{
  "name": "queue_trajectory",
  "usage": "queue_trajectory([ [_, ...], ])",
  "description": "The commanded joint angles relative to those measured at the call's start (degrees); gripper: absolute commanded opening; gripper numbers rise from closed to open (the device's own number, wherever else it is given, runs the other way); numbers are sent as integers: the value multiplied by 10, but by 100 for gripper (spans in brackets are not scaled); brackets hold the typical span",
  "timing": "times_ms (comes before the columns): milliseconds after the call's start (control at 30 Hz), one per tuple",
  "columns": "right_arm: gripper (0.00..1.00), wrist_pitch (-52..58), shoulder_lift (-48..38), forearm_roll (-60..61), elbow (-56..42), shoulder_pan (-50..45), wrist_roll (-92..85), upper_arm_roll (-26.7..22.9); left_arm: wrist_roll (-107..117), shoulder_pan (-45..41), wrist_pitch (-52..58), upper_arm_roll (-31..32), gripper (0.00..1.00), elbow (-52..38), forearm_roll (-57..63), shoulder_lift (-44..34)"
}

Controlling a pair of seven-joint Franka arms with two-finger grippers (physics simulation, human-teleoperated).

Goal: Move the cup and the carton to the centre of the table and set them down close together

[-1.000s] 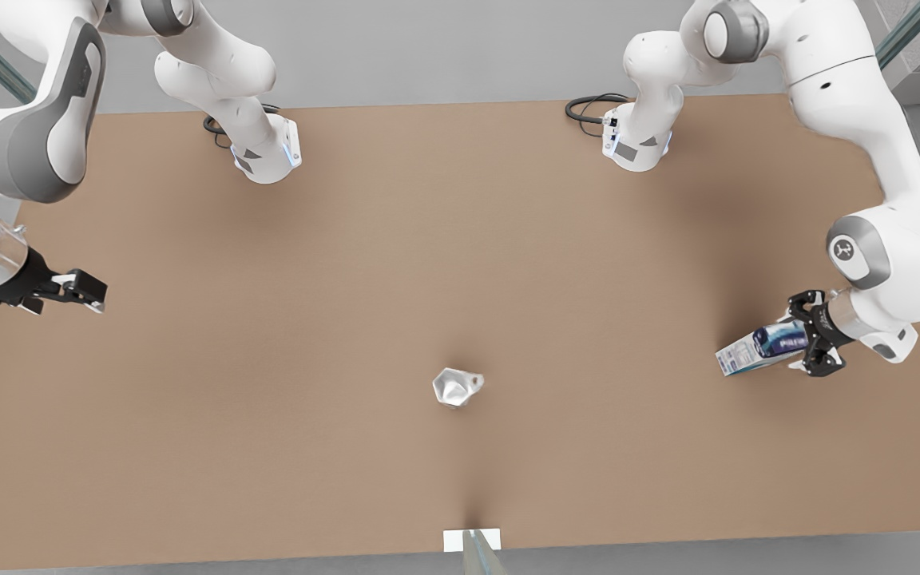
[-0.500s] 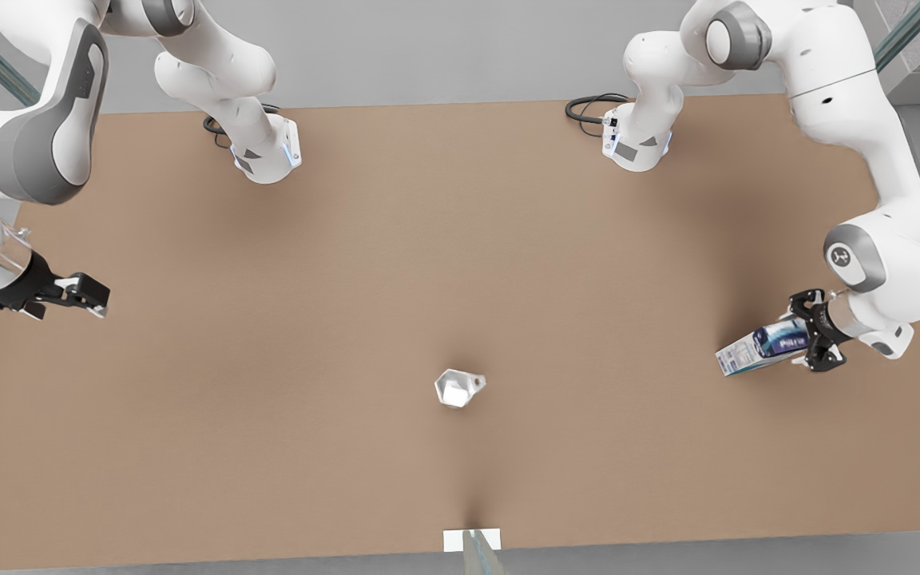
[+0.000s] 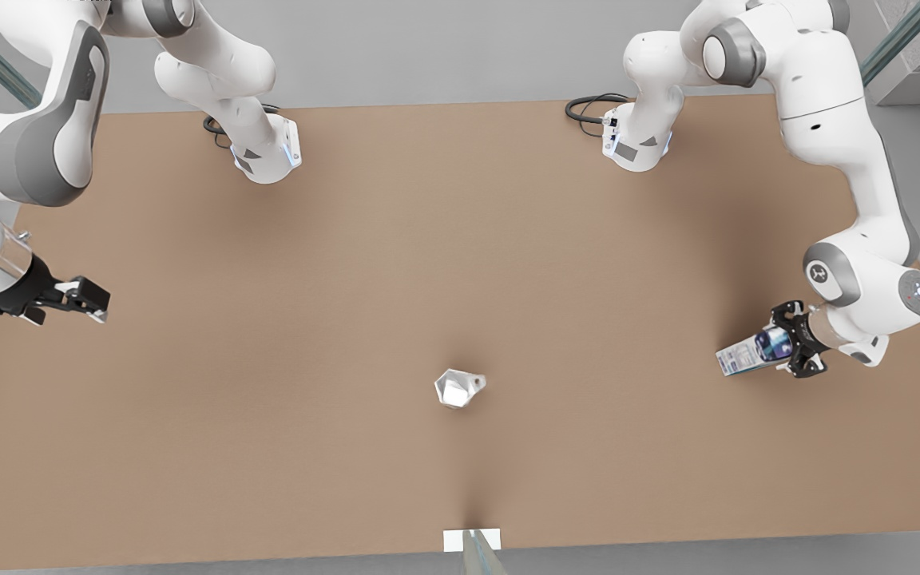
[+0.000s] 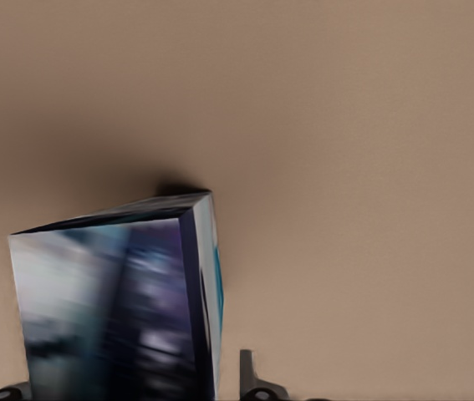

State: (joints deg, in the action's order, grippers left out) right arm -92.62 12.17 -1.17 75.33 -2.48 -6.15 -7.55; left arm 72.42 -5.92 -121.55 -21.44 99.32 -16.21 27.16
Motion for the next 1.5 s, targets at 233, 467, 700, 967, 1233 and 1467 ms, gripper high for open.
queue_trajectory([
  [233, 100, 0, -1, 12, -7, 5, 2, -1, -10, -1, 8, 0, 58, -5, -3, -10],
  [467, 100, -4, 1, 21, -7, 5, 2, -1, 0, -184, 50, 9, 60, -31, -3, -58],
  [700, 100, -7, 7, 22, -7, 5, 0, -1, 43, -230, 48, 70, 60, -75, 2, -76],
  [967, 100, -8, 8, 21, -7, 4, 0, 0, 124, -364, 11, 91, 61, -113, -1, -26],
  [1233, 100, -13, 12, 22, -7, 4, 0, 0, 228, -451, -36, 92, 61, -145, -3, 30],
  [1467, 100, -13, 12, 22, -8, 0, 2, 0, 229, -461, -41, 97, 100, -146, 2, 51],
])
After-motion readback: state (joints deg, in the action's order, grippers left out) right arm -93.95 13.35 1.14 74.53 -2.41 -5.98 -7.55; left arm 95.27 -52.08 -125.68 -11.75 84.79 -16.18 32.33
